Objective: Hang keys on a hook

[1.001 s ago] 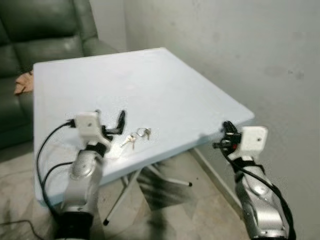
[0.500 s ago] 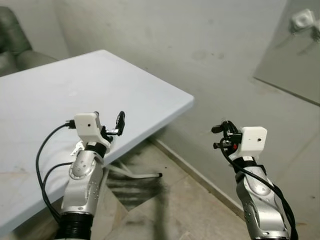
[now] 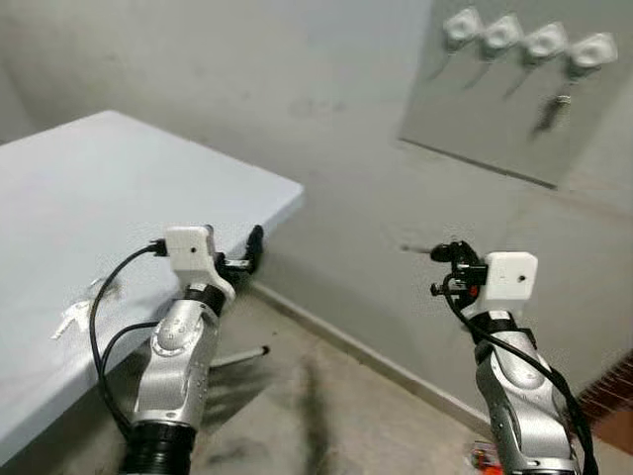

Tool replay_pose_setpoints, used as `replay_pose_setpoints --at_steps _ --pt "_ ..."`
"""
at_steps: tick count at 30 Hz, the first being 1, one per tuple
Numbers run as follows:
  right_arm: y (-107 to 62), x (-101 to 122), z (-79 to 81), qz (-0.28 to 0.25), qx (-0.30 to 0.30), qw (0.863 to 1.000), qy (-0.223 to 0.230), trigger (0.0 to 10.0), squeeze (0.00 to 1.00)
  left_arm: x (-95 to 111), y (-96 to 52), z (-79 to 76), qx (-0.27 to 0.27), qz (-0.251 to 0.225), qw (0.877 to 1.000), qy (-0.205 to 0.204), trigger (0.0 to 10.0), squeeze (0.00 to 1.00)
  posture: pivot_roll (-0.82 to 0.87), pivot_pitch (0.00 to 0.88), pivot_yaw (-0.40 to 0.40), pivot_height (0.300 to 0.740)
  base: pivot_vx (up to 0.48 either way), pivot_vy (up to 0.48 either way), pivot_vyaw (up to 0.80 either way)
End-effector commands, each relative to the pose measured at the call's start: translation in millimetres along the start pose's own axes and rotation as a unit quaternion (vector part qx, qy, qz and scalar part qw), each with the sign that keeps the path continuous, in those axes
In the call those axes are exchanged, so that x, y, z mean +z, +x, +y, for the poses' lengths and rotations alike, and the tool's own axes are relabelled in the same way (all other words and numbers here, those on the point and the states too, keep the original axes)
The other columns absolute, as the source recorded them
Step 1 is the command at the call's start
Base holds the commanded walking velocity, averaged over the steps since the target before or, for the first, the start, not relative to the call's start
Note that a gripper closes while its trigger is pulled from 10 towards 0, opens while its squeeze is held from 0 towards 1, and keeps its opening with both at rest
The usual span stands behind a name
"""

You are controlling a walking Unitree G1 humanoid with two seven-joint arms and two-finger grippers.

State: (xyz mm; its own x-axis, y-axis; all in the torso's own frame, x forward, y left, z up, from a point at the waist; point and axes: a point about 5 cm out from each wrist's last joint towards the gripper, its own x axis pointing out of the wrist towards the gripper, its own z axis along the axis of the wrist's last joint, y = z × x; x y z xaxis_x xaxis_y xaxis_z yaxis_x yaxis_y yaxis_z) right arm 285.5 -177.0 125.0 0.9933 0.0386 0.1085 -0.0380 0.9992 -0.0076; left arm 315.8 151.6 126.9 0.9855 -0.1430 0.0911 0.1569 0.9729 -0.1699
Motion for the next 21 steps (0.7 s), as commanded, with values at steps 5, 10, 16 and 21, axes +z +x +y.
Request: replay_pose_setpoints --at_steps 5,10,16,21 --pt "2.5 4.9 4.5 -0.008 0.013 1.0 -0.002 10.0 0.0 1.4 -0.8 3.0 0.008 0.003 1.0 0.005 10.0 0.0 -0.02 0.0 0.001 0.732 0.0 0.0 -0.71" --pt "2.4 4.7 4.3 -0.007 0.015 1.0 -0.003 10.0 0.0 0.7 -1.0 1.5 0.007 0.004 1.0 0.005 10.0 0.0 -0.02 0.0 -0.001 0.732 0.0 0.0 -0.71" --pt "2.5 5.5 4.1 -0.01 0.012 1.0 -0.001 10.0 0.0 0.1 -1.0 -0.1 0.006 0.005 1.0 0.003 10.0 0.0 -0.02 0.0 -0.001 0.732 0.0 0.0 -0.42" --pt "2.0 5.7 4.3 -0.01 0.01 1.0 0.008 10.0 0.0 -0.9 -1.6 -1.6 0.005 0.006 1.0 0.002 10.0 0.0 -0.02 0.0 -0.002 0.732 0.0 0.0 0.0"
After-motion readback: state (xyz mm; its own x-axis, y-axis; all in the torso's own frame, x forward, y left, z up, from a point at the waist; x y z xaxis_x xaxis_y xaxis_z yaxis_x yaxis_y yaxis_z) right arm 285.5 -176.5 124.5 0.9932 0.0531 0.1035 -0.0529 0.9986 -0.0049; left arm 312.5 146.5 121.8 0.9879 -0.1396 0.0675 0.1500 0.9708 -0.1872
